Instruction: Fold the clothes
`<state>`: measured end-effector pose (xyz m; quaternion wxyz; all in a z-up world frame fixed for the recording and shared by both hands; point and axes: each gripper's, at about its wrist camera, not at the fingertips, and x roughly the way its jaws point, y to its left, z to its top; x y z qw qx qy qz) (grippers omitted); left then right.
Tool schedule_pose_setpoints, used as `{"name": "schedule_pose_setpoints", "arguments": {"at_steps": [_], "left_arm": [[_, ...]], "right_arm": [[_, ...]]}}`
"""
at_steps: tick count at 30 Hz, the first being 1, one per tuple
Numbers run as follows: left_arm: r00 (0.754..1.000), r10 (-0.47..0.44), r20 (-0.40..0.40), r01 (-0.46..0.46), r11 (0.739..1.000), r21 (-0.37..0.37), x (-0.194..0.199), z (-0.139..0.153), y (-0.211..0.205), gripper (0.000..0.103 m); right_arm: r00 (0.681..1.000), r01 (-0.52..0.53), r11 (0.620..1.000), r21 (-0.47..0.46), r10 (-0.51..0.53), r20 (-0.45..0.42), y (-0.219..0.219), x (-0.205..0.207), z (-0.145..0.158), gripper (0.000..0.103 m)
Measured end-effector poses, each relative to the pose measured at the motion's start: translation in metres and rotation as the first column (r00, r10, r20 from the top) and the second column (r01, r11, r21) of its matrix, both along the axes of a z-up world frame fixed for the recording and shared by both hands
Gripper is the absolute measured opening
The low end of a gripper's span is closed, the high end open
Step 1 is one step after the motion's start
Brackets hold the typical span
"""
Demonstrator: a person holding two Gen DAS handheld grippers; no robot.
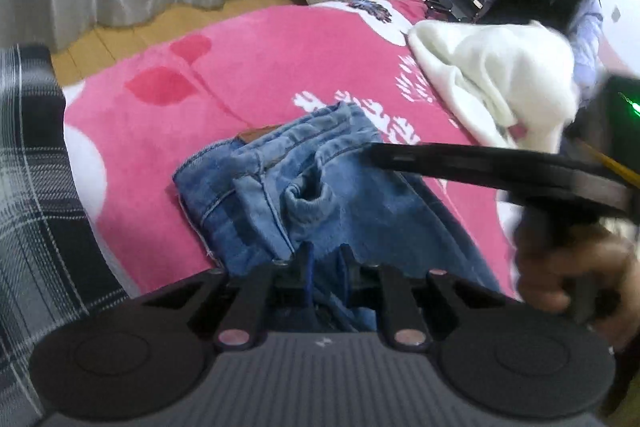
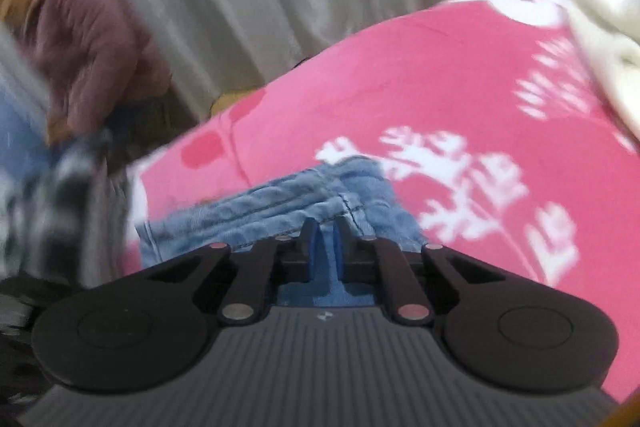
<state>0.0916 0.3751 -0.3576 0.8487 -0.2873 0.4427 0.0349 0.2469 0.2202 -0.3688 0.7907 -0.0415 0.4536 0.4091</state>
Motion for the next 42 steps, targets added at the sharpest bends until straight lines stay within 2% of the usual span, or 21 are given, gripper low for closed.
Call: {"name": "schedule_pose_setpoints", "arguments": {"at_steps": [3, 6, 8, 9, 11, 14, 16, 17, 19, 23, 26, 28, 30, 32, 35, 36, 37, 38, 40, 41, 42], "left_arm": [[1.0, -0.009, -0.012, 0.008, 0.999, -0.036, 0.002, -0.001, 0.005, 0.015], [1.0, -0.005, -0.027, 0.004, 0.998, -0.063, 0.005, -0.002, 0.008, 0.014], [1.0, -0.006, -0.03, 0.004, 0.998, -0.069, 0.006, 0.0, 0.008, 0.016], [1.0, -0.006, -0.03, 0.004, 0.998, -0.067, 0.005, 0.002, 0.007, 0.017], [1.0, -0.008, -0.028, 0.006, 0.998, -0.058, 0.004, 0.006, 0.004, 0.024], [1.0, -0.01, -0.021, 0.01, 1.0, -0.018, -0.001, 0.017, -0.005, 0.035], [1.0, -0.008, -0.023, 0.008, 1.0, 0.016, -0.007, 0.025, -0.014, 0.042], [1.0, -0.008, -0.023, 0.009, 1.0, 0.021, -0.011, 0.029, -0.017, 0.042], [1.0, -0.01, -0.024, 0.011, 1.0, 0.023, -0.02, 0.035, -0.024, 0.043], [0.999, -0.031, -0.038, 0.031, 0.999, 0.009, -0.048, 0.042, -0.043, 0.043], [0.995, -0.087, -0.05, 0.086, 0.996, -0.022, -0.072, 0.042, -0.064, 0.044], [0.99, -0.119, -0.077, 0.115, 0.992, -0.048, -0.088, 0.036, -0.082, 0.044], [0.985, -0.135, -0.112, 0.127, 0.989, -0.079, -0.103, 0.03, -0.098, 0.044], [0.981, -0.133, -0.143, 0.119, 0.988, -0.101, -0.118, 0.025, -0.111, 0.044], [0.976, -0.116, -0.182, 0.098, 0.99, -0.104, -0.137, 0.021, -0.122, 0.043], [0.975, -0.108, -0.194, 0.09, 0.991, -0.097, -0.142, 0.021, -0.124, 0.043], [0.974, -0.099, -0.203, 0.082, 0.993, -0.088, -0.147, 0.022, -0.124, 0.043], [0.972, -0.092, -0.215, 0.077, 0.994, -0.078, -0.151, 0.022, -0.124, 0.044], [0.966, -0.077, -0.246, 0.065, 0.996, -0.057, -0.158, 0.022, -0.122, 0.043], [0.964, -0.066, -0.256, 0.054, 0.997, -0.052, -0.161, 0.022, -0.12, 0.043], [0.963, -0.054, -0.262, 0.043, 0.998, -0.049, -0.163, 0.023, -0.118, 0.043]], "right_arm": [[0.991, 0.131, 0.991, -0.001, -0.131, -0.001, -0.049, -0.015, 0.029, 0.012], [0.972, 0.233, 0.972, -0.043, -0.233, -0.015, -0.113, -0.05, 0.053, 0.012], [0.942, 0.327, 0.942, -0.08, -0.331, -0.053, -0.156, -0.078, 0.062, 0.013], [0.916, 0.387, 0.918, -0.087, -0.394, -0.081, -0.178, -0.093, 0.063, 0.015], [0.831, 0.528, 0.845, -0.086, -0.535, -0.152, -0.227, -0.124, 0.061, 0.03], [0.606, 0.748, 0.657, -0.097, -0.735, -0.304, -0.301, -0.177, 0.039, 0.037], [0.491, 0.825, 0.559, -0.085, -0.783, -0.381, -0.332, -0.209, 0.017, 0.039], [0.457, 0.847, 0.528, -0.067, -0.786, -0.417, -0.344, -0.222, 0.006, 0.041], [0.435, 0.864, 0.503, -0.027, -0.773, -0.462, -0.354, -0.231, -0.017, 0.042], [0.486, 0.844, 0.53, 0.079, -0.695, -0.529, -0.349, -0.213, -0.057, 0.046], [0.526, 0.821, 0.552, 0.145, -0.635, -0.565, -0.339, -0.205, -0.066, 0.049], [0.532, 0.817, 0.551, 0.171, -0.605, -0.593, -0.338, -0.207, -0.069, 0.049], [0.52, 0.817, 0.542, 0.199, -0.541, -0.661, -0.339, -0.215, -0.073, 0.045], [0.522, 0.804, 0.561, 0.198, -0.506, -0.687, -0.336, -0.225, -0.077, 0.044], [0.522, 0.79, 0.586, 0.179, -0.49, -0.698, -0.327, -0.231, -0.083, 0.031], [0.523, 0.788, 0.591, 0.173, -0.495, -0.694, -0.325, -0.23, -0.083, 0.02], [0.523, 0.788, 0.591, 0.174, -0.492, -0.696, -0.326, -0.23, -0.082, 0.014], [0.538, 0.779, 0.6, 0.184, -0.487, -0.688, -0.326, -0.23, -0.078, 0.012], [0.627, 0.722, 0.643, 0.258, -0.448, -0.637, -0.327, -0.229, -0.057, 0.009], [0.659, 0.697, 0.655, 0.29, -0.427, -0.62, -0.33, -0.229, -0.048, 0.009], [0.674, 0.684, 0.661, 0.307, -0.414, -0.612, -0.336, -0.229, -0.042, 0.008]]}}
